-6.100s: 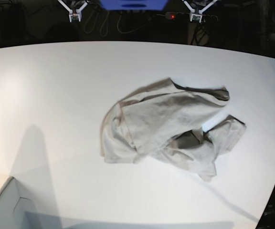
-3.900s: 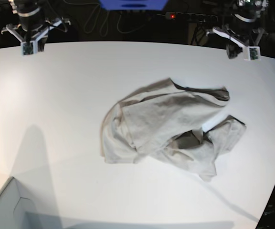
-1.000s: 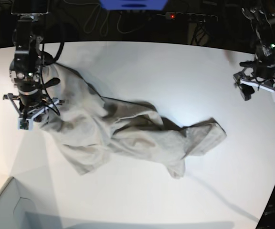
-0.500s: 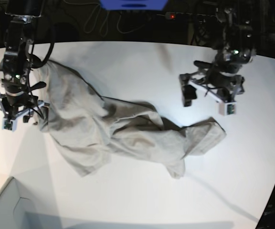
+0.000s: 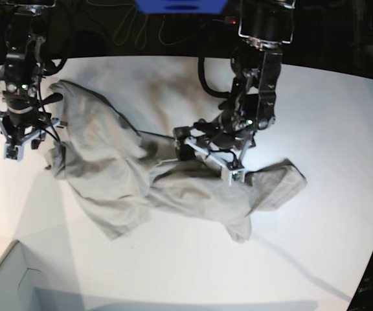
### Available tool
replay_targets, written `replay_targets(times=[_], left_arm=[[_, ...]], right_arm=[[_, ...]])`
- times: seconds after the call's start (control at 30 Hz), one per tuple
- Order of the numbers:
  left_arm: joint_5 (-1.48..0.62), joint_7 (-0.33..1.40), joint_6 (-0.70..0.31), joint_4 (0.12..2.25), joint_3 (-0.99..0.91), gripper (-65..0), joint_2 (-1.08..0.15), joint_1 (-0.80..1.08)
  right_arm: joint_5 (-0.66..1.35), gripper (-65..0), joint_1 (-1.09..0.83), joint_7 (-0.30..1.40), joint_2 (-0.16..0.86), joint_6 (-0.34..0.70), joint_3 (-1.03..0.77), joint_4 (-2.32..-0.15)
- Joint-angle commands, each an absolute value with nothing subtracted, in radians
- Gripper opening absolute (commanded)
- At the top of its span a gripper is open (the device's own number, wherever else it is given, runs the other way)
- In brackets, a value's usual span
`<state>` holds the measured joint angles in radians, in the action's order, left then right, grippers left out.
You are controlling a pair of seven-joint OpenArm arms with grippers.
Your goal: Layout the t-shirt on the table in an organized manner, then fold the t-shirt properly
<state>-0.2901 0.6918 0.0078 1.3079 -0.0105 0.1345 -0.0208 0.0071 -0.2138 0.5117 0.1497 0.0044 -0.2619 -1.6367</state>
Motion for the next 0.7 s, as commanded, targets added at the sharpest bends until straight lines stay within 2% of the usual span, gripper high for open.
replay_targets(times=[0.0,0.17,0.23,0.27,0.33,0.4,0.47,0.5,0.57,0.67], left_arm=[[-0.298,0.677,0.005,1.313,-0.008,-2.6,0.147,-0.044],[-0.298,0.677,-0.001,1.225,-0.008,-3.1,0.157,-0.102],[-0.298,0.670,-0.004,1.191,-0.008,-8.6,0.157,-0.119],[-0.298,0.654,-0.004,1.179,-0.008,-15.8,0.157,-0.125],[-0.300,0.624,-0.004,1.171,-0.008,-37.9,0.157,-0.122],[-0.300,0.621,0.004,1.187,-0.013,-65.0,0.157,-0.116],[-0.300,0.647,0.004,1.224,-0.015,-64.8,0.157,-0.090],[-0.300,0.661,0.004,1.267,-0.015,-60.8,0.157,-0.068],[-0.300,0.682,-0.001,1.368,-0.036,-65.0,0.156,-0.016],[-0.300,0.719,-0.002,1.537,-0.074,-64.7,0.134,0.071]], right_arm=[[0.002,-44.3,-0.211,0.487,0.162,0.007,-0.268,-1.658],[0.001,-44.3,-0.231,0.487,0.162,0.007,-0.269,-1.656],[0.001,-44.3,-0.239,0.486,0.163,0.007,-0.269,-1.656],[0.001,-44.3,-0.239,0.486,0.163,0.007,-0.269,-1.656],[0.001,-44.3,-0.243,0.486,0.177,0.007,-0.269,-1.656],[0.001,-44.3,-0.245,0.486,0.183,0.007,-0.269,-1.653],[0.001,-44.3,-0.243,0.486,0.185,0.007,-0.269,-1.653],[0.001,-44.3,-0.240,0.486,0.185,0.007,-0.269,-1.653],[0.001,-44.3,-0.239,0.484,0.185,0.007,-0.269,-1.658],[0.001,-44.1,-0.239,0.484,0.179,0.007,-0.263,-1.676]])
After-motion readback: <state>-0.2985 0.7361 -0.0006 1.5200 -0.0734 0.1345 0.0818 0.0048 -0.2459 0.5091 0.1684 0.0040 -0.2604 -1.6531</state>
